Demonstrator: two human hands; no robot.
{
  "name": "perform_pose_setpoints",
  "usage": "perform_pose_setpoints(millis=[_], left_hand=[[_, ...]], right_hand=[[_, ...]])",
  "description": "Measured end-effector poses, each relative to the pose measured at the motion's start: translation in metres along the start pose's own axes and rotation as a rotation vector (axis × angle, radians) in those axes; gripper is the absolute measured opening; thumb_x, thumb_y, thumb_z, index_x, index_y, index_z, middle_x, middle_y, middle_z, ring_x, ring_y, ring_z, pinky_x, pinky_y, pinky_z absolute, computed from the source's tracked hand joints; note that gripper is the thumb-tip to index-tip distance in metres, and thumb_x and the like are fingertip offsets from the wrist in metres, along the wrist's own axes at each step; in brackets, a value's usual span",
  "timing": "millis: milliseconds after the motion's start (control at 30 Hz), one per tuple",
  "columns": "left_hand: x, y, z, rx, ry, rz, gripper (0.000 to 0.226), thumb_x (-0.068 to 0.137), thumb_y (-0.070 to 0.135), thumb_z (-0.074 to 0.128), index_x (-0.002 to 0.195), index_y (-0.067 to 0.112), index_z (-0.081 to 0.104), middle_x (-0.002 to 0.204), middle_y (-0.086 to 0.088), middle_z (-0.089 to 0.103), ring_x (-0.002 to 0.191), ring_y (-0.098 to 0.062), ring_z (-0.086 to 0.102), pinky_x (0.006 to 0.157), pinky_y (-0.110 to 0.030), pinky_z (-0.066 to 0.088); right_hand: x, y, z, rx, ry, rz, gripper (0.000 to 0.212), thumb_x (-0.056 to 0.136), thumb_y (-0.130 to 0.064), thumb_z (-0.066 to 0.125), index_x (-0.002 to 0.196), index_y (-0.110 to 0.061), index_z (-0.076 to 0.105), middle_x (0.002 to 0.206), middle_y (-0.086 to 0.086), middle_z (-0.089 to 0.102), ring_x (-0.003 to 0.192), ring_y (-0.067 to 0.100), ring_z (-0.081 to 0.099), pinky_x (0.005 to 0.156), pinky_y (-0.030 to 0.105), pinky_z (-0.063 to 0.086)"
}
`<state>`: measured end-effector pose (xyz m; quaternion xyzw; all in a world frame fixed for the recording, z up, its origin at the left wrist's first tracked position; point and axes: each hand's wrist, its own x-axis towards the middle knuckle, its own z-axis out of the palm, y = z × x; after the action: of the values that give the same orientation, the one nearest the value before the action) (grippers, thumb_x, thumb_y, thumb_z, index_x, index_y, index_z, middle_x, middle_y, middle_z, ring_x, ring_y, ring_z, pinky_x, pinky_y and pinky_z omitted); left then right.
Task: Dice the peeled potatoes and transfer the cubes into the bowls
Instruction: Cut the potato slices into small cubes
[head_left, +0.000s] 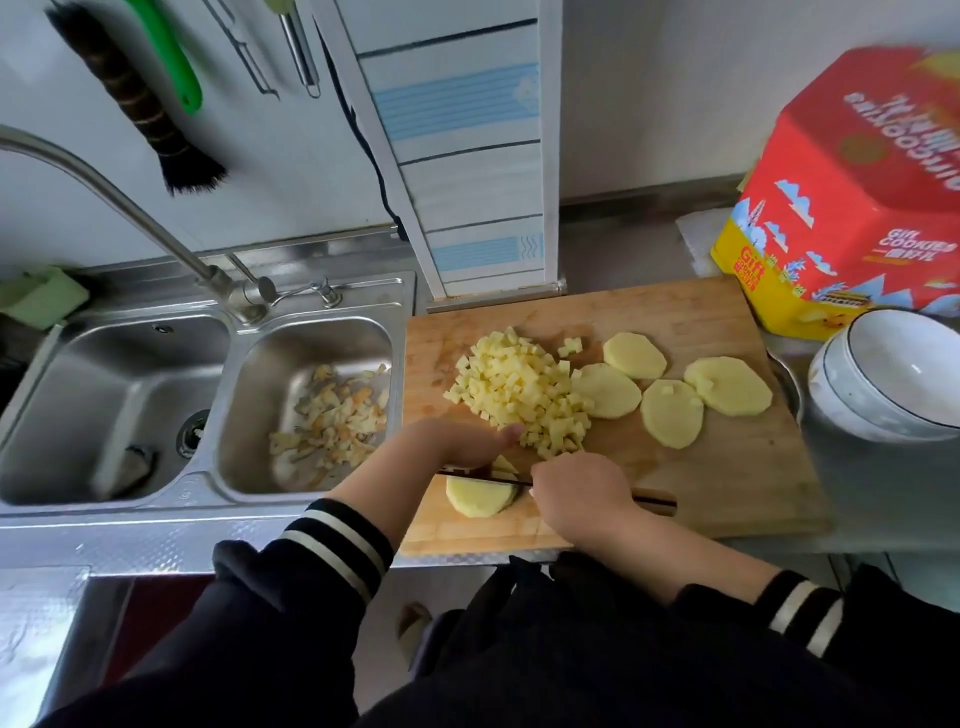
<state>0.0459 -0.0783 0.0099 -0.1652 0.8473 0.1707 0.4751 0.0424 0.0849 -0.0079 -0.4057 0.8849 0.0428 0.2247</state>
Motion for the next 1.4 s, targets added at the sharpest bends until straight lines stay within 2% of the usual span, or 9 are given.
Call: perform_pose_setpoints(millis=[167, 367, 433, 500, 567, 633, 767, 1000, 1400], left_hand=[[0.002, 0.002, -0.002, -0.012, -0.068, -0.034, 0.087, 0.093, 0.070, 0.003, 0.153, 0.012, 0.028, 0.158, -0.014, 0.029, 0.144, -0.033, 0.028, 0.117, -0.047, 0.022], [-0.009, 0.004, -0.013, 0.028, 0.043, 0.009, 0.089, 0.095, 0.068, 0.004, 0.124, 0.009, 0.064, 0.137, -0.011, 0.056, 0.128, -0.029, 0.048, 0.112, -0.046, 0.030], [-0.023, 0.005, -0.017, -0.046, 0.388, 0.159, 0.073, 0.101, 0.058, 0.016, 0.109, 0.009, 0.069, 0.114, -0.009, 0.066, 0.109, -0.026, 0.059, 0.097, -0.041, 0.043], [-0.044, -0.003, -0.013, -0.095, 0.972, 0.398, 0.049, 0.103, 0.043, 0.035, 0.090, 0.007, 0.065, 0.090, -0.001, 0.062, 0.083, -0.018, 0.055, 0.072, -0.034, 0.046], [-0.064, -0.019, 0.006, -0.061, 1.543, 0.596, 0.030, 0.101, 0.023, 0.045, 0.083, 0.005, 0.059, 0.083, -0.002, 0.055, 0.074, -0.017, 0.046, 0.065, -0.026, 0.036], [-0.070, -0.034, 0.040, -0.008, 1.747, 0.724, 0.017, 0.101, 0.015, 0.045, 0.089, 0.006, 0.054, 0.089, -0.006, 0.052, 0.075, -0.021, 0.047, 0.067, -0.029, 0.035], [-0.039, -0.052, 0.120, 0.095, 1.485, 0.822, 0.010, 0.102, 0.020, 0.048, 0.105, 0.012, 0.053, 0.102, -0.002, 0.053, 0.084, -0.022, 0.052, 0.070, -0.031, 0.044], [0.026, -0.059, 0.153, -0.028, 1.256, 0.408, 0.014, 0.094, 0.027, 0.055, 0.093, 0.014, 0.059, 0.094, -0.004, 0.061, 0.080, -0.027, 0.054, 0.055, -0.039, 0.049], [0.030, -0.055, 0.163, -0.010, 1.337, 0.368, 0.011, 0.090, 0.016, 0.061, 0.082, 0.011, 0.068, 0.089, -0.006, 0.063, 0.078, -0.025, 0.051, 0.055, -0.035, 0.044]], right_hand=[[-0.007, 0.001, -0.002, 0.025, 0.036, -0.006, 0.018, 0.100, -0.019, 0.046, 0.100, -0.017, 0.064, 0.088, -0.001, 0.064, 0.079, 0.022, 0.062, 0.048, 0.028, 0.029], [-0.012, 0.002, -0.019, 0.055, 0.080, 0.004, 0.022, 0.102, -0.026, 0.042, 0.099, -0.019, 0.063, 0.083, -0.003, 0.059, 0.081, 0.022, 0.063, 0.051, 0.028, 0.031], [-0.013, 0.004, -0.022, 0.073, 0.040, 0.019, 0.025, 0.102, -0.028, 0.042, 0.097, -0.018, 0.064, 0.080, -0.004, 0.057, 0.078, 0.021, 0.061, 0.050, 0.028, 0.031], [-0.013, 0.007, -0.024, 0.086, -0.004, 0.024, 0.026, 0.103, -0.030, 0.042, 0.097, -0.018, 0.065, 0.084, -0.003, 0.060, 0.075, 0.020, 0.057, 0.050, 0.028, 0.029], [-0.013, 0.008, -0.025, 0.096, -0.056, 0.025, 0.028, 0.103, -0.034, 0.041, 0.098, -0.018, 0.064, 0.082, -0.003, 0.056, 0.073, 0.020, 0.052, 0.050, 0.028, 0.029], [-0.011, 0.006, -0.028, 0.101, -0.104, 0.029, 0.030, 0.103, -0.037, 0.040, 0.098, -0.018, 0.063, 0.076, -0.005, 0.049, 0.072, 0.019, 0.051, 0.049, 0.028, 0.029], [-0.012, 0.003, -0.034, 0.122, -0.098, 0.030, 0.027, 0.102, -0.036, 0.042, 0.096, -0.018, 0.062, 0.076, -0.004, 0.053, 0.074, 0.021, 0.052, 0.059, 0.030, 0.037], [-0.011, 0.000, -0.037, 0.072, -0.097, 0.001, 0.028, 0.103, -0.037, 0.040, 0.084, -0.019, 0.050, 0.067, -0.005, 0.042, 0.070, 0.023, 0.049, 0.059, 0.030, 0.037], [-0.006, -0.001, -0.035, 0.026, -0.144, -0.009, 0.032, 0.103, -0.039, 0.039, 0.095, -0.016, 0.060, 0.073, -0.004, 0.048, 0.071, 0.022, 0.050, 0.057, 0.031, 0.035]])
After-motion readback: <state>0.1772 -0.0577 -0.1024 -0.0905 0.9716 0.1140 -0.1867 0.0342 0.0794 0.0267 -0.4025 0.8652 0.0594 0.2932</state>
